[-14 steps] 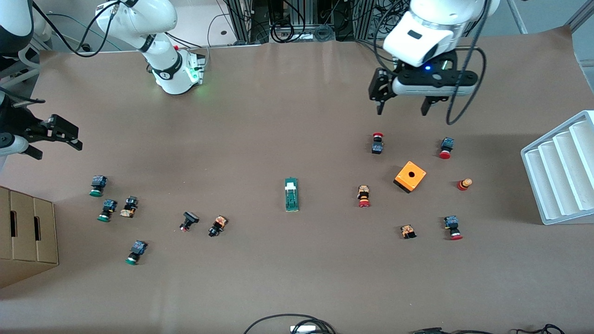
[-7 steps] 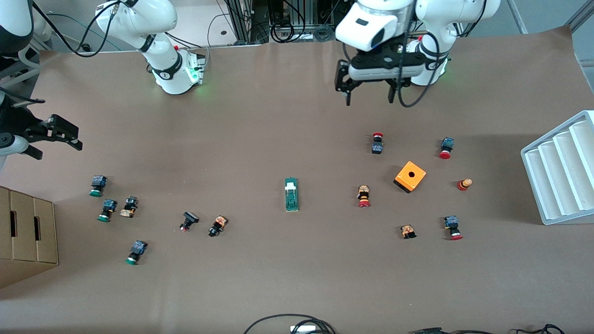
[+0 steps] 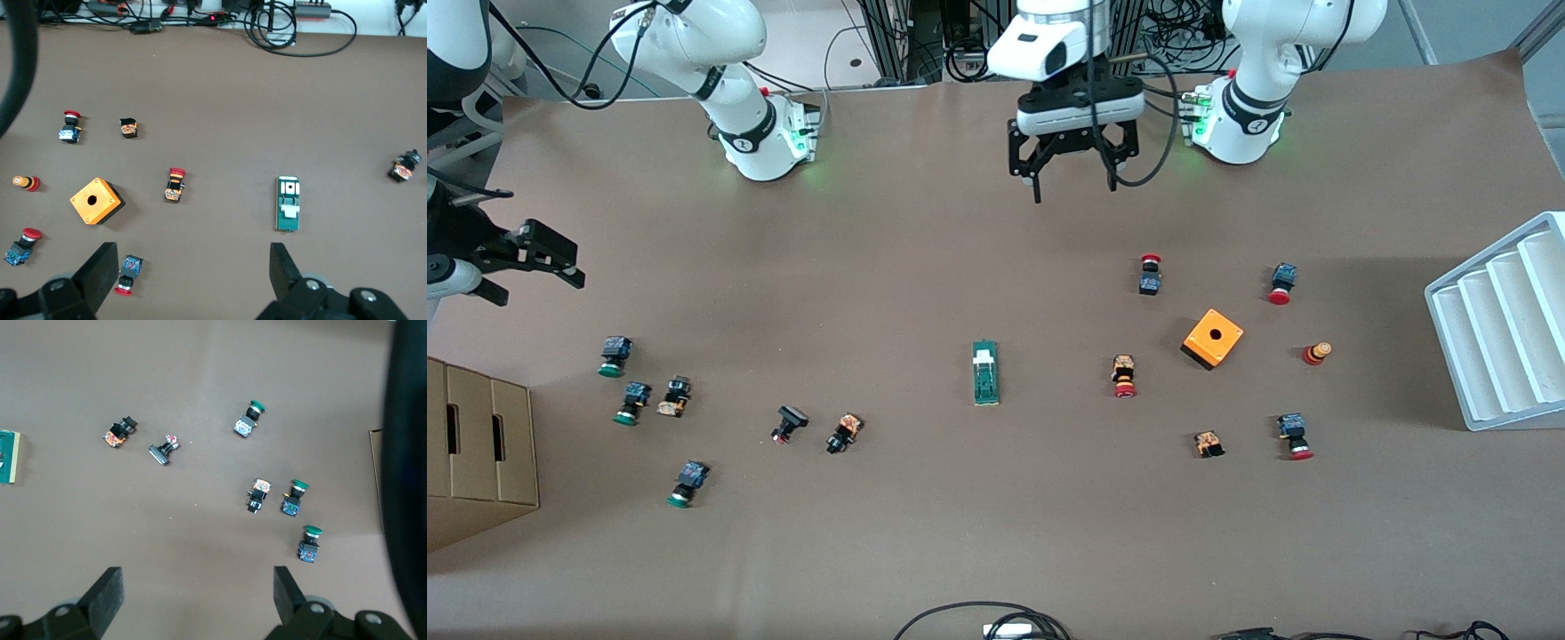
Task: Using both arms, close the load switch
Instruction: 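Move the left gripper toward the green load switch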
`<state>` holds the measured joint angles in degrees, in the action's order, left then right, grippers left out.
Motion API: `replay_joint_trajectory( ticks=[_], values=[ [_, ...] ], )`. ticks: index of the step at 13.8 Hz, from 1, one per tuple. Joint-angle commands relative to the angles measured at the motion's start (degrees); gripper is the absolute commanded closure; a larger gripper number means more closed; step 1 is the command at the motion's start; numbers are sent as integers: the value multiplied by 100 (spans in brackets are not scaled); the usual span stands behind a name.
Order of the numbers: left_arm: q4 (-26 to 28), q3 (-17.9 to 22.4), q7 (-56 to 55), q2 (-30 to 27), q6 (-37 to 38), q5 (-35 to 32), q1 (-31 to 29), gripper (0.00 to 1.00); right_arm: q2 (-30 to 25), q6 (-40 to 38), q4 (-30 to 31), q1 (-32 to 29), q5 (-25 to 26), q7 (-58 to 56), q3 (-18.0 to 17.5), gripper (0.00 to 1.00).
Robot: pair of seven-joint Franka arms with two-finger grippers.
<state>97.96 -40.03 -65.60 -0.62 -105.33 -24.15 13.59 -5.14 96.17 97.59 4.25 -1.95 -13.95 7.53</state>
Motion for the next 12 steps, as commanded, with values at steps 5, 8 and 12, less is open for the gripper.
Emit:
replay_joint_trajectory(
  ticks=[5, 8, 12],
  values=[
    [399, 57, -802, 220, -638, -519, 503, 0, 13, -63, -56, 32, 81, -46, 29, 0],
    [758, 57, -2004, 440, -630, -1764, 907, 0, 13, -54, -56, 32, 81, -46, 29, 0],
    [821, 57, -2615, 712, -839, -2199, 996, 0, 13, -54, -56, 32, 81, -46, 29, 0]
  ],
)
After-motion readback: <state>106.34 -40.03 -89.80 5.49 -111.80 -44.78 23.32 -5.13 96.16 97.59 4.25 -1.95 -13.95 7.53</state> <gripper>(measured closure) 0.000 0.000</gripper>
